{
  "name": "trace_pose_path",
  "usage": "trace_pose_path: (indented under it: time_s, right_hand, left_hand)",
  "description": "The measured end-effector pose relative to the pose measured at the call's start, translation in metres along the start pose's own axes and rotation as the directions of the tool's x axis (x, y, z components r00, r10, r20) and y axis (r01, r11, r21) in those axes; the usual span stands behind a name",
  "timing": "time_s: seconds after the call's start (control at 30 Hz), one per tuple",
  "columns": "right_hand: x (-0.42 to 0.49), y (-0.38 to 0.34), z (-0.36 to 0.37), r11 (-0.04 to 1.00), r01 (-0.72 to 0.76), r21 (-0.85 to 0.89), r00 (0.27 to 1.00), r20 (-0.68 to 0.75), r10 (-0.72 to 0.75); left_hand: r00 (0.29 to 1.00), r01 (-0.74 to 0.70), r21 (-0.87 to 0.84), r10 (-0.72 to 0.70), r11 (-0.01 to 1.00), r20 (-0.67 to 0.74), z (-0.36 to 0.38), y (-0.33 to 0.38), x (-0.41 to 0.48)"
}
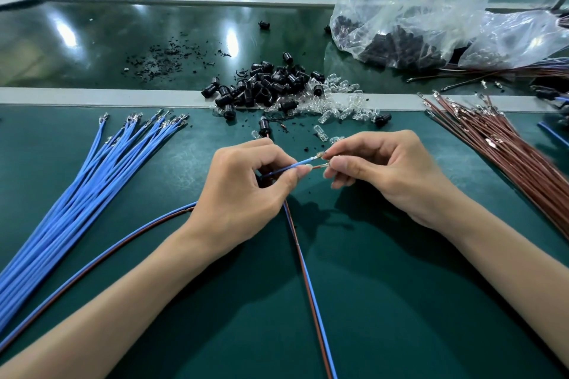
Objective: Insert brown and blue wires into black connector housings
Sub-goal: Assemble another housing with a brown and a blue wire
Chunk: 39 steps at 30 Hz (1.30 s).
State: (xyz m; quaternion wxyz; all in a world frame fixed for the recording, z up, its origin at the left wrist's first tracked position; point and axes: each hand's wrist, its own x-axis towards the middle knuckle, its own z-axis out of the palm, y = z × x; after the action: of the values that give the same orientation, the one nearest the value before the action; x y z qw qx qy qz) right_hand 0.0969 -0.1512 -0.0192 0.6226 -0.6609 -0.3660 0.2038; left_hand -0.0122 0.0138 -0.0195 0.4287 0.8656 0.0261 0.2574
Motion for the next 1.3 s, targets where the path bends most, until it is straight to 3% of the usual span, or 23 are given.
trace_pose_path:
  time_s: [0.67,0.93,1.3]
  right_hand:
    - [0.002,0.000,0.006,0.986,-0.052,-0.158,0.997,0.049,0.060]
    - [-0.002,-0.003,0.014,0.991,0.031,-0.130,0.999,0.041,-0.026]
    - [-0.001,-0.006,0.014,0.995,0.033,-0.091,0.999,0.016,-0.032]
  left_hand:
    - [0.983,-0.166,0.226,0.180,0.960,-0.040,0.003,-0.003,-0.003]
    - [0.978,-0.208,0.140,0.206,0.968,0.024,0.004,-0.003,-0.002]
    - [0.987,-0.161,0.046,0.162,0.986,-0.018,0.003,-0.002,0.000]
